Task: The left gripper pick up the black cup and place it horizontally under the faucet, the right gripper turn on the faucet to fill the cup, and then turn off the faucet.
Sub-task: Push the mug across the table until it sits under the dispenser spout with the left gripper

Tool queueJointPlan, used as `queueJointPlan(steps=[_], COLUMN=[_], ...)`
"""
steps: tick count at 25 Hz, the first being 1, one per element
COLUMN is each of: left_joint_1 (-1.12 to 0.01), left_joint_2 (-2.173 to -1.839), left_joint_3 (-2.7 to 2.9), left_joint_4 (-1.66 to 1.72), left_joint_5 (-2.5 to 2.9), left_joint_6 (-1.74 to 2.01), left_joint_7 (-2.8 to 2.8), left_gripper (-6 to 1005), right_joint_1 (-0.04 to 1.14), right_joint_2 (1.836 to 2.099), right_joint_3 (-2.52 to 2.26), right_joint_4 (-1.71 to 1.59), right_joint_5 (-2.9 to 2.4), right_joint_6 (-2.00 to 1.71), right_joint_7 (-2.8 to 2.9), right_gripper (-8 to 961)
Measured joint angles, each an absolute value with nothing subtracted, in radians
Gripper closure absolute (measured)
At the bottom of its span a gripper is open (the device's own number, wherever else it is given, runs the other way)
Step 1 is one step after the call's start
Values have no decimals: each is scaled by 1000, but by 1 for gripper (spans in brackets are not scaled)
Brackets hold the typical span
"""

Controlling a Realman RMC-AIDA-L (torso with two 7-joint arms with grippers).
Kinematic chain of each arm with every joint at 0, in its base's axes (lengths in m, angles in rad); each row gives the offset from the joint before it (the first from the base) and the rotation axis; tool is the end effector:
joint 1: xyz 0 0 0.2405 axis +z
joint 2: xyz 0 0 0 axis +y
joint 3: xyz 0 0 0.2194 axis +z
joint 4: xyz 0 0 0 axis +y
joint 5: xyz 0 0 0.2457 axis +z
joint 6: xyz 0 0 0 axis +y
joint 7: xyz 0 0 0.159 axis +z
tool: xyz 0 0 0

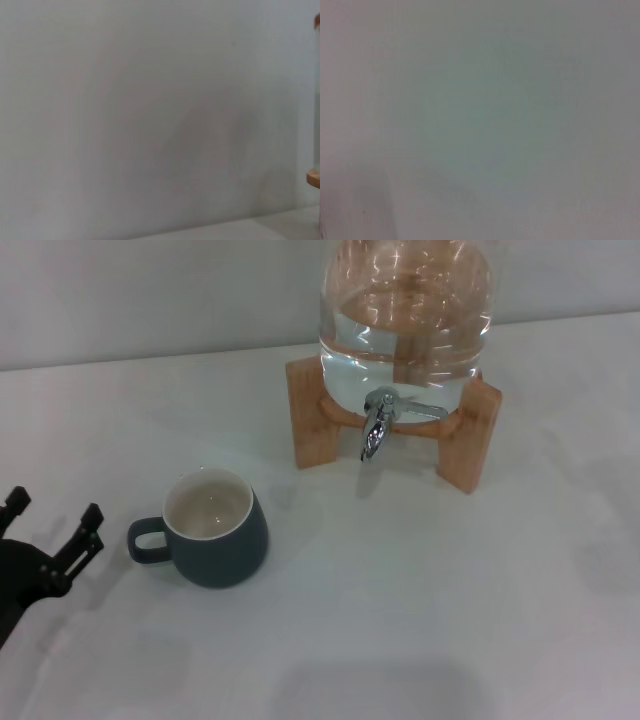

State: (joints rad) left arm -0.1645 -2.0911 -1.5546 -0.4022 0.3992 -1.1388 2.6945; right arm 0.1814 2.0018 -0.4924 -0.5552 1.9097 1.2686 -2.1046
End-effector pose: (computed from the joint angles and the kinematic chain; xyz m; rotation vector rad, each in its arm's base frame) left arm -0.3198 0.3001 -0.0377 -1.9339 -0.5168 -0.7487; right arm 0.3989 0.2963 0.1524 -1.5745 0.6815 0.8033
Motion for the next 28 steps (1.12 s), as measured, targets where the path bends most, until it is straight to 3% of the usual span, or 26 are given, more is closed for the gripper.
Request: queueJointPlan(steps=[28], left_joint_1=[-209], left_joint_2=[-2096], left_joint_3=[-1482], left_joint_4=[-384], left_joint_5=[396], left_joint_6=[-1104], left_joint_7=[2696], left_gripper=[105], right_joint_1=[192], right_joint_2=[2002], right_joint_3=[-492], right_joint_4=[-555], right_joint_5=[1910], right_joint_6=[1253], right_joint_7=[-2105], right_gripper=[103])
